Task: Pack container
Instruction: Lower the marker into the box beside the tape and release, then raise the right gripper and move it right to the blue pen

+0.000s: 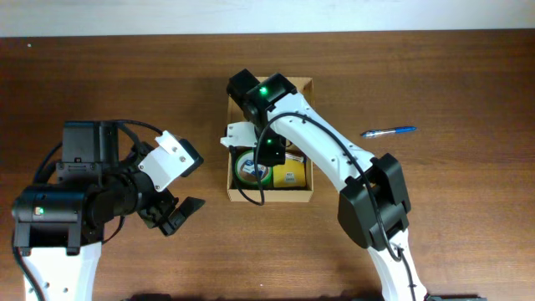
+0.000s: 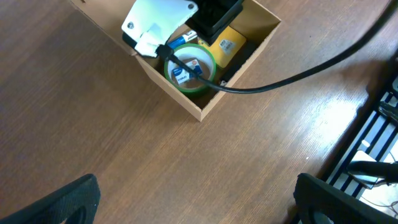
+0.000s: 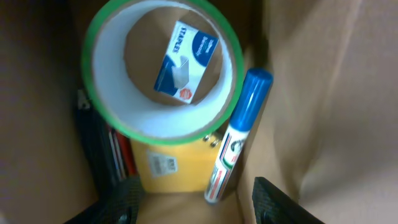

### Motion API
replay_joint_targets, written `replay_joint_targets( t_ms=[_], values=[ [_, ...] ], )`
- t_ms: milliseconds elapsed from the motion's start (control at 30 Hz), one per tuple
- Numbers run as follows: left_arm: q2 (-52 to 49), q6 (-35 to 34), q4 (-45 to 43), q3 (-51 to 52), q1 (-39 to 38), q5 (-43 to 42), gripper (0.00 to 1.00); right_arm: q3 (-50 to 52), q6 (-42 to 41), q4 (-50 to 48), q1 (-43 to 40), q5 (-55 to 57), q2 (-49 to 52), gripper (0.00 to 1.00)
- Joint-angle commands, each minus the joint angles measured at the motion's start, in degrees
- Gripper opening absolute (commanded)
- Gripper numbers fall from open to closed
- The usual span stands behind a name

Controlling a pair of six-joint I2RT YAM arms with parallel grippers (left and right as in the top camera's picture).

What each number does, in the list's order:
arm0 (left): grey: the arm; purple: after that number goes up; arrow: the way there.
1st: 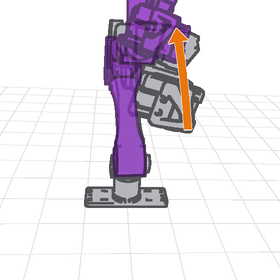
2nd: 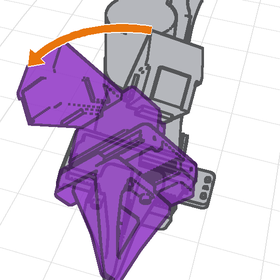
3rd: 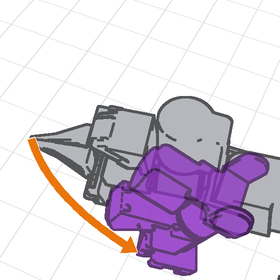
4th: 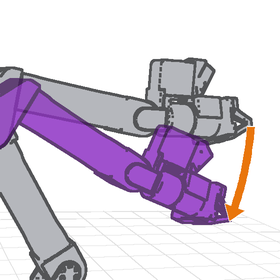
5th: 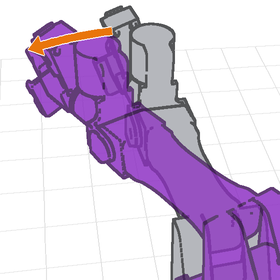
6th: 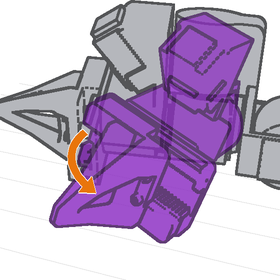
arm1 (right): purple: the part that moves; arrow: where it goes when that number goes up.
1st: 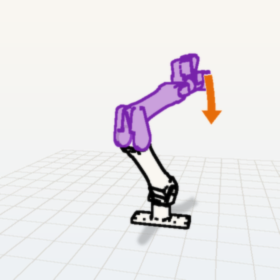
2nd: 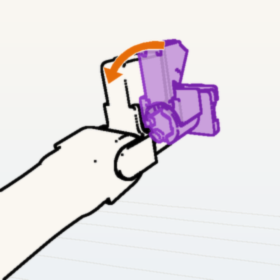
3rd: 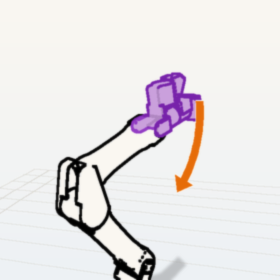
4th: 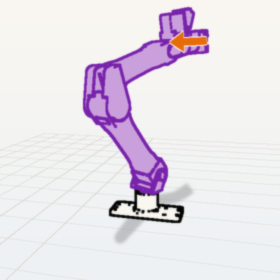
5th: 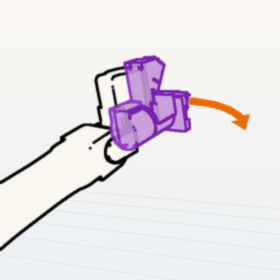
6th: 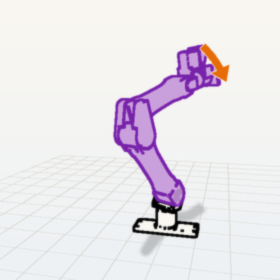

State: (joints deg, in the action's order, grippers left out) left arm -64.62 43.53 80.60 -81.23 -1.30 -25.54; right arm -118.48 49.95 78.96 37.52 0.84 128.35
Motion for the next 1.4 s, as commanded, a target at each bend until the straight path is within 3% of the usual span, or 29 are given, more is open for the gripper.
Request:
replay_joint_targets(
  t_ms=[0,367,433,533,900,1067,1167,1300,1367],
  values=[
    [0.1,0.8,0.0,-1.0,0.3,-1.0,1.00,0.2,0.2,0.6,0.3,-0.6,-7.6,0.59],
    [0.1,0.8,0.0,-1.0,0.3,-1.0,1.00,0.2,-1.9,-0.4,-1.8,0.1,-21.6,0.53],
    [0.1,0.8,0.0,-1.0,0.3,-1.0,0.99,0.2,-6.5,-2.2,-4.1,0.3,-22.4,0.54],
    [0.1,0.8,0.0,-1.0,0.3,-1.0,1.00,0.2,-16.3,-5.4,-9.3,0.5,-22.6,0.66],
    [0.1,0.8,0.0,-1.0,0.3,-1.0,1.00,0.2,-52.5,-13.3,-31.4,-4.0,-20.7,0.67],
    [0.1,0.8,0.0,-1.0,0.3,-1.0,1.00,0.2,-67.1,-13.1,-37.3,-5.4,-17.2,0.67],
    [0.1,0.8,0.0,-1.0,0.3,-1.0,0.99,0.2,-70.4,-13.4,-38.3,-7.3,-14.6,0.70],
    [0.1,0.8,0.0,-1.0,0.3,-1.0,1.00,0.2,-70.4,-13.4,-38.3,-8.6,-11.2,0.89],
    [0.1,0.8,0.0,-1.0,0.3,-1.0,1.00,0.2,-70.4,-13.4,-38.3,-8.5,-9.3,0.90]
  ],
)
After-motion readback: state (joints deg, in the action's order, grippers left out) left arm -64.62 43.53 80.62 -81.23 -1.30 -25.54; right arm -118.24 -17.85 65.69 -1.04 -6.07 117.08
